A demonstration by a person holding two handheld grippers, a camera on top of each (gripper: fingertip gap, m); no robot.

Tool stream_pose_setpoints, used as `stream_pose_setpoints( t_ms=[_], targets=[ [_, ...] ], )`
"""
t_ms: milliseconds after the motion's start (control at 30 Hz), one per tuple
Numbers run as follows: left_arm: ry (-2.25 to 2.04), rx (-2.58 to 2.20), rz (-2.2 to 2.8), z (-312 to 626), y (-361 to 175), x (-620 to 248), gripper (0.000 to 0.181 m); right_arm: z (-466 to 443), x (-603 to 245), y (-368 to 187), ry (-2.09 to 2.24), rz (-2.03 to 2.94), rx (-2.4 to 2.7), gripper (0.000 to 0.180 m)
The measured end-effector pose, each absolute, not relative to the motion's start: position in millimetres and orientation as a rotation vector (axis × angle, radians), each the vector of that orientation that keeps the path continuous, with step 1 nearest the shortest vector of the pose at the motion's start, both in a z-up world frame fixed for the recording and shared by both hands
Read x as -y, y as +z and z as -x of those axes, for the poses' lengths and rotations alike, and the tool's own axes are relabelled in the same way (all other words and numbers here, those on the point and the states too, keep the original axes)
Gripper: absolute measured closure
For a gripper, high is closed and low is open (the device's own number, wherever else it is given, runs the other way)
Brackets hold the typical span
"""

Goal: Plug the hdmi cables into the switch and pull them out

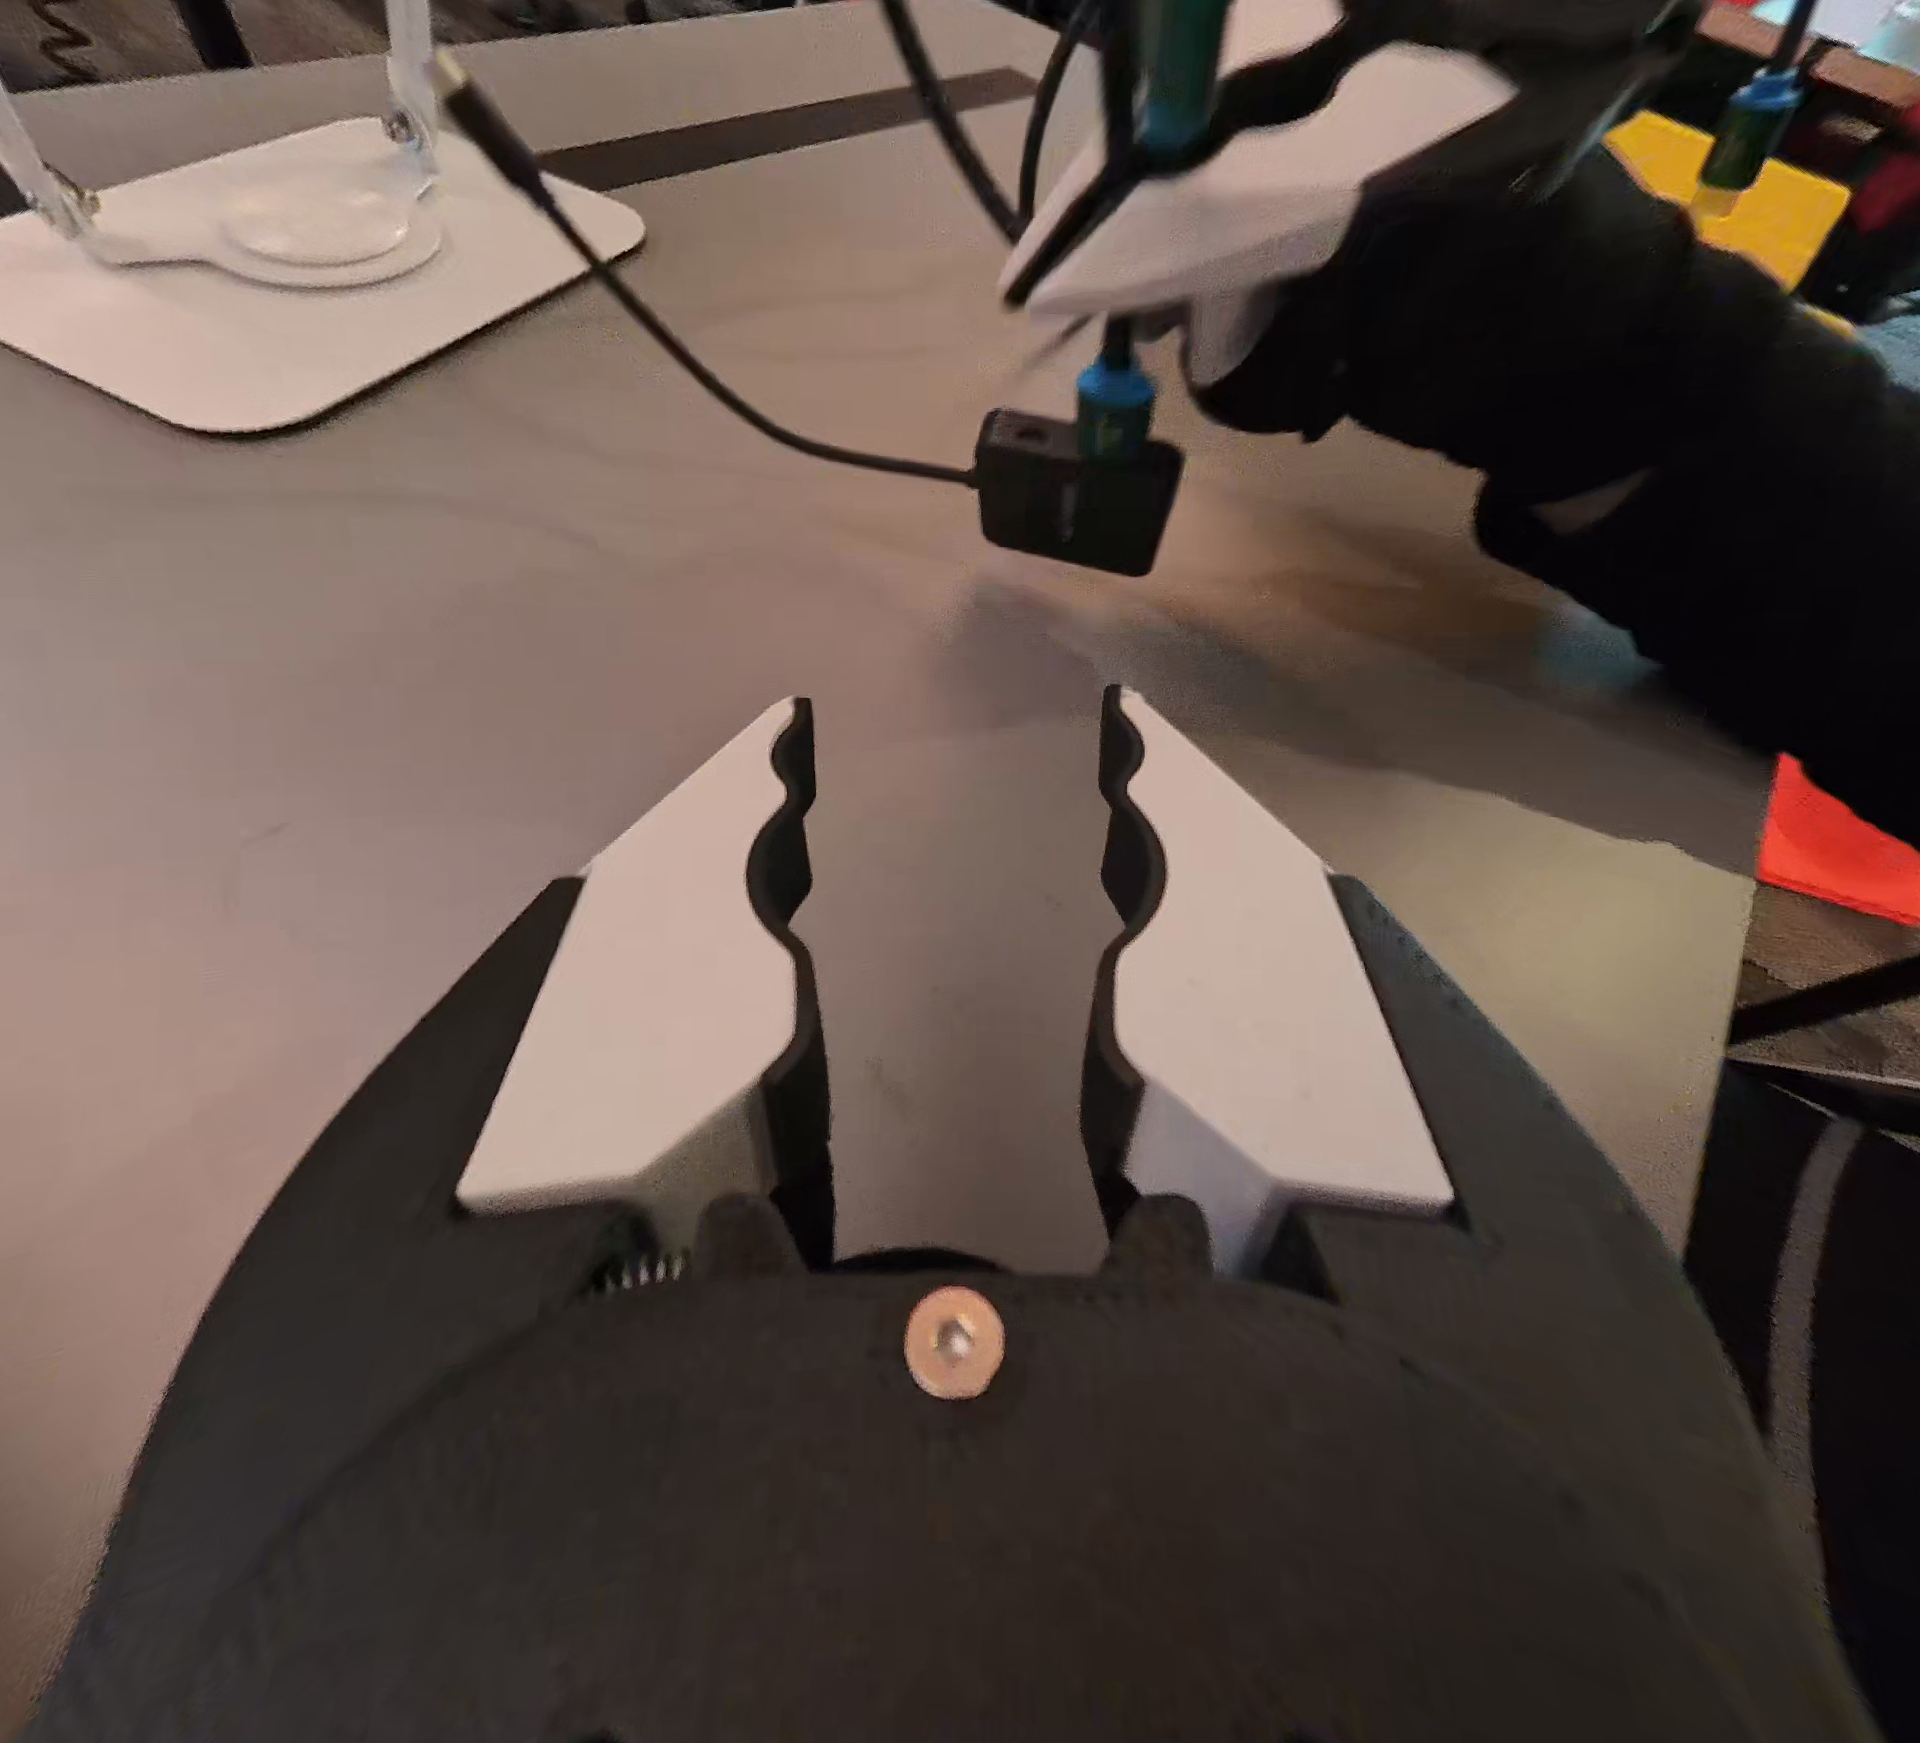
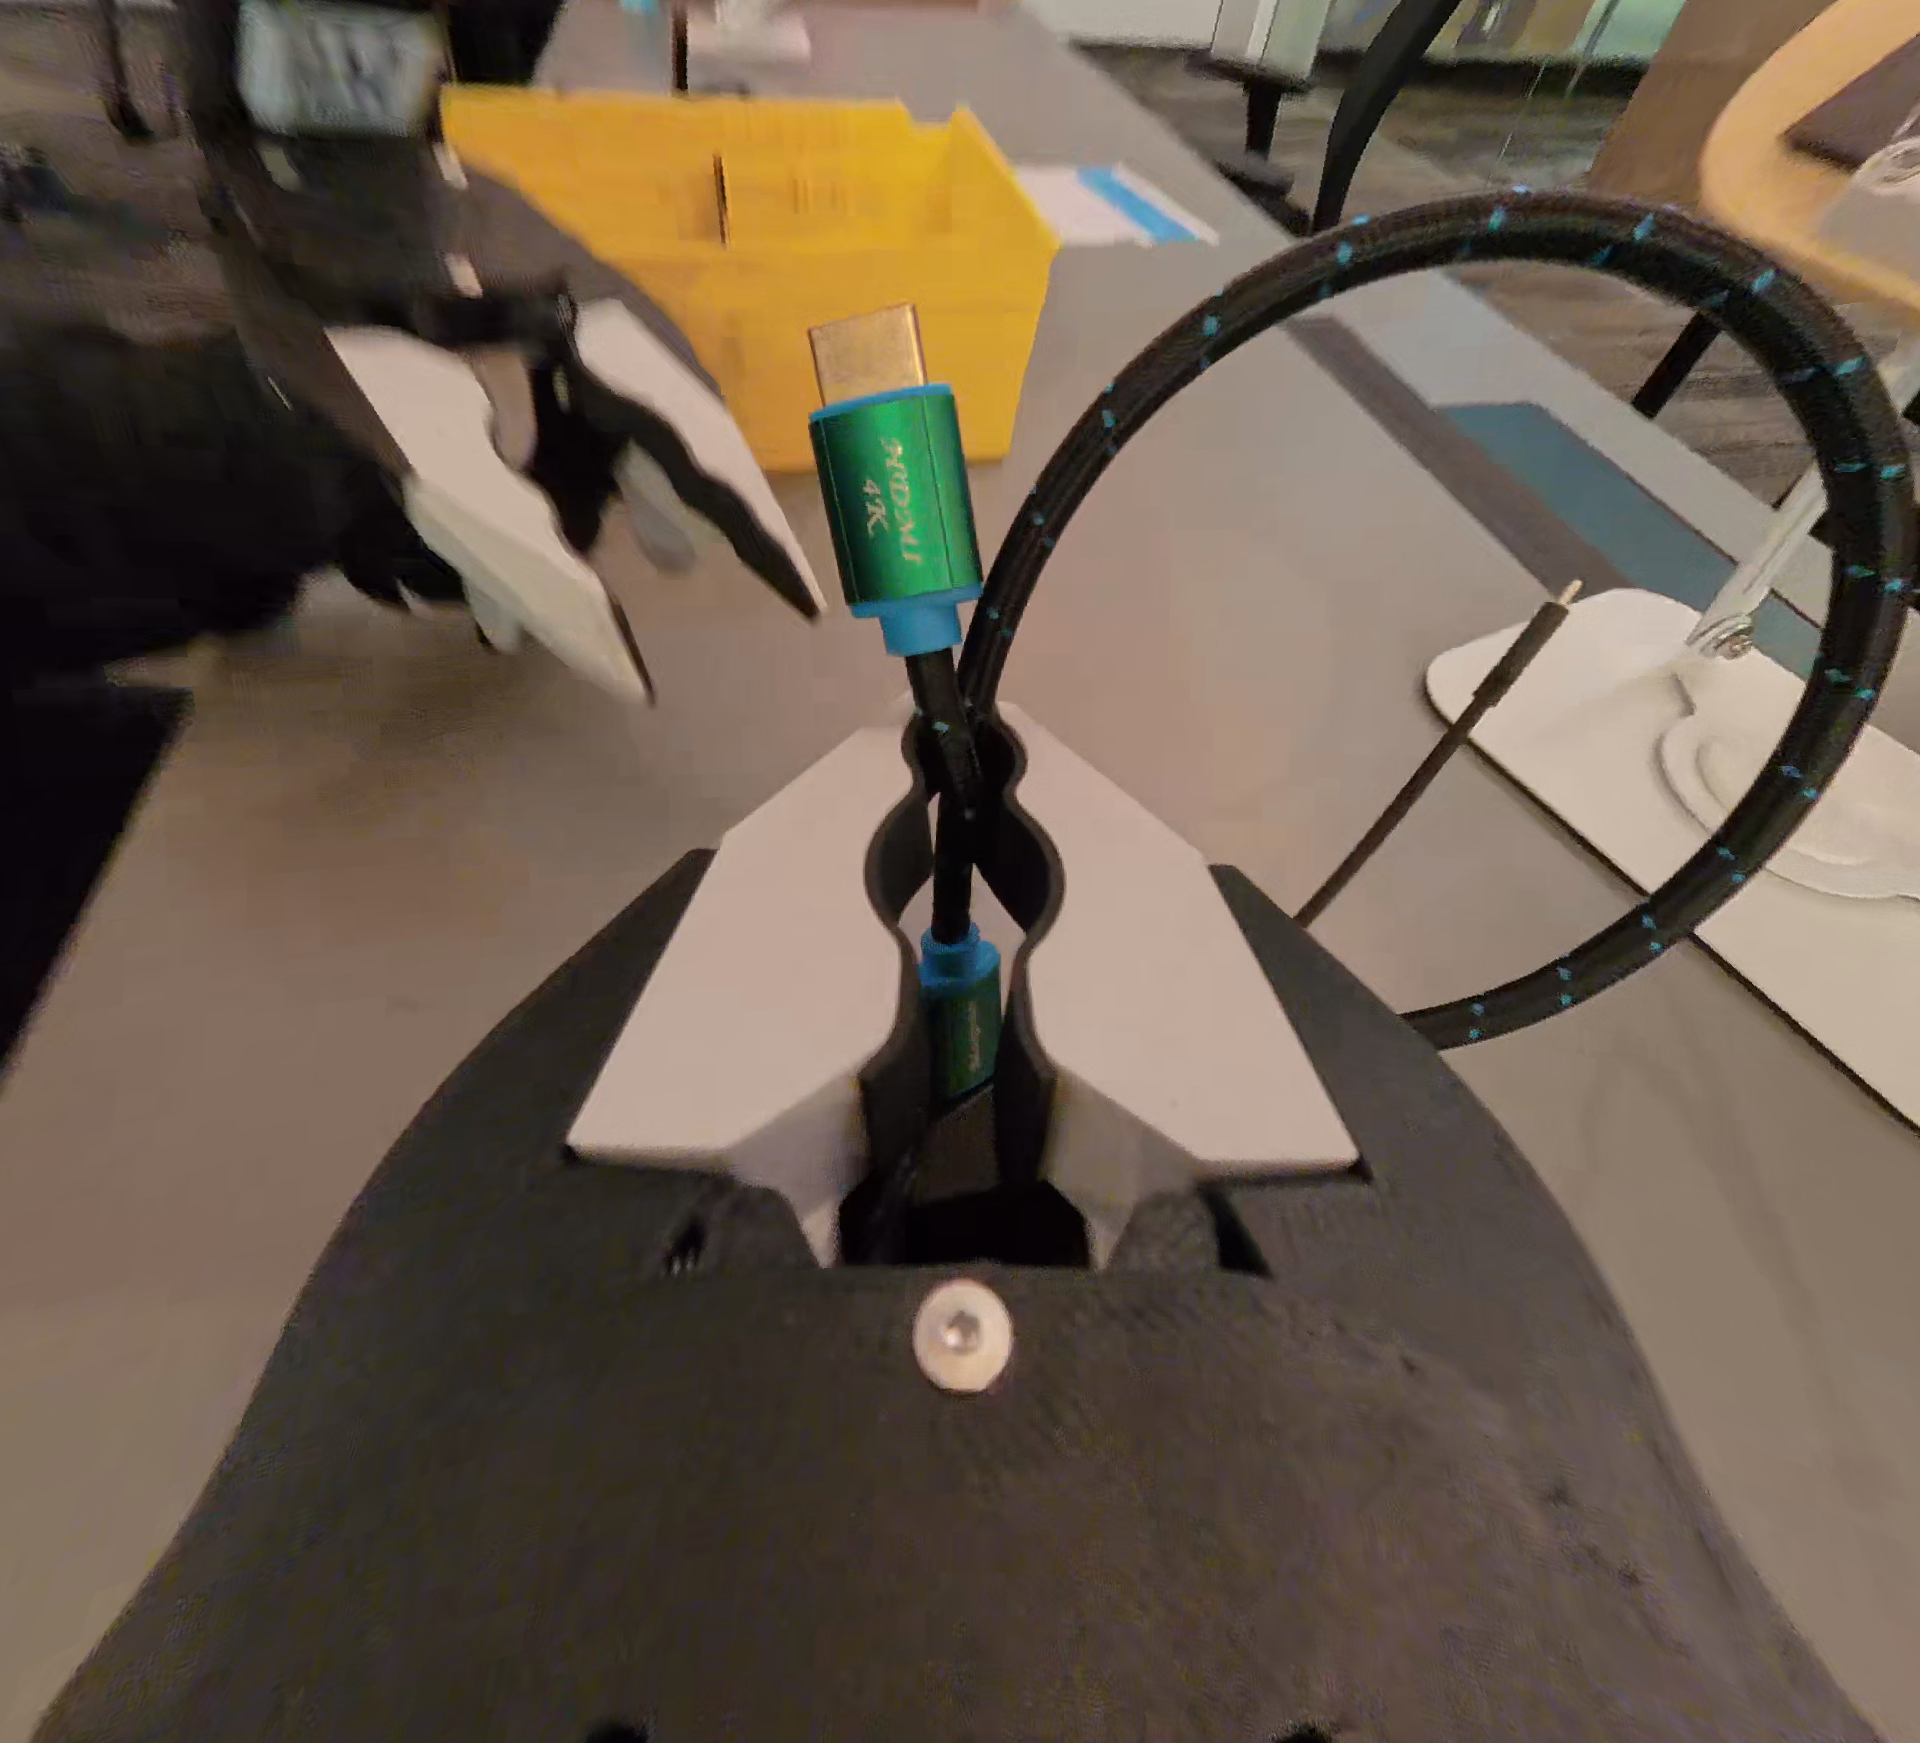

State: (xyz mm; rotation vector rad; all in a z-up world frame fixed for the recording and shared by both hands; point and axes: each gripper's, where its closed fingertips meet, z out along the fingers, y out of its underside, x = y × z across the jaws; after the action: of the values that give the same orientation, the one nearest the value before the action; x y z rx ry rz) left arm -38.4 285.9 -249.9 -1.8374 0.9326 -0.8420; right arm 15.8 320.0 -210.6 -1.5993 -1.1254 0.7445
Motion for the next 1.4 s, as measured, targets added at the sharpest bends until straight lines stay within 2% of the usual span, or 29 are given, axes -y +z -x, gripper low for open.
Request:
stream_pose_setpoints(
  t_ms=[233, 400, 600, 700, 833, 1033, 1233, 1400],
  targets=[
    [-0.915, -0.859, 1.814, 29.5, -265.1, -289.6, 0.125, -28.1, -298.4, -152.1, 0.793, 1.536, 1.020, 0.179],
    [-0.940, -0.848, 1.782, 30.7, -260.5, -289.6, 0.126, -56.6, -267.2, -83.2, 0.701, 1.451, 0.986, 0.178],
    [-0.938, -0.853, 1.776, 30.3, -260.5, -288.8, 0.128, -146.7, -240.6, 8.6, 0.484, 1.376, 0.841, 0.179],
    [-0.954, -0.846, 1.778, 30.8, -260.2, -289.1, 0.128, -201.3, -242.3, 26.1, 0.345, 1.428, 0.799, 0.178],
    [-0.961, -0.844, 1.783, 30.8, -260.7, -289.3, 0.128, -273.2, -259.0, 9.7, 0.240, 1.564, 0.763, 0.178],
    [-0.953, -0.849, 1.798, 30.0, -263.2, -290.0, 0.128, -356.6, -287.6, -54.7, 0.249, 1.719, 0.756, 0.178],
    [-0.948, -0.853, 1.810, 29.6, -265.0, -290.6, 0.129, -378.9, -288.2, -124.8, 0.437, 1.838, 1.058, 0.178],
    [-0.941, -0.851, 1.819, 29.7, -266.2, -291.6, 0.130, -374.1, -270.7, -137.0, 0.676, 1.820, 1.279, 0.178]
  ],
)
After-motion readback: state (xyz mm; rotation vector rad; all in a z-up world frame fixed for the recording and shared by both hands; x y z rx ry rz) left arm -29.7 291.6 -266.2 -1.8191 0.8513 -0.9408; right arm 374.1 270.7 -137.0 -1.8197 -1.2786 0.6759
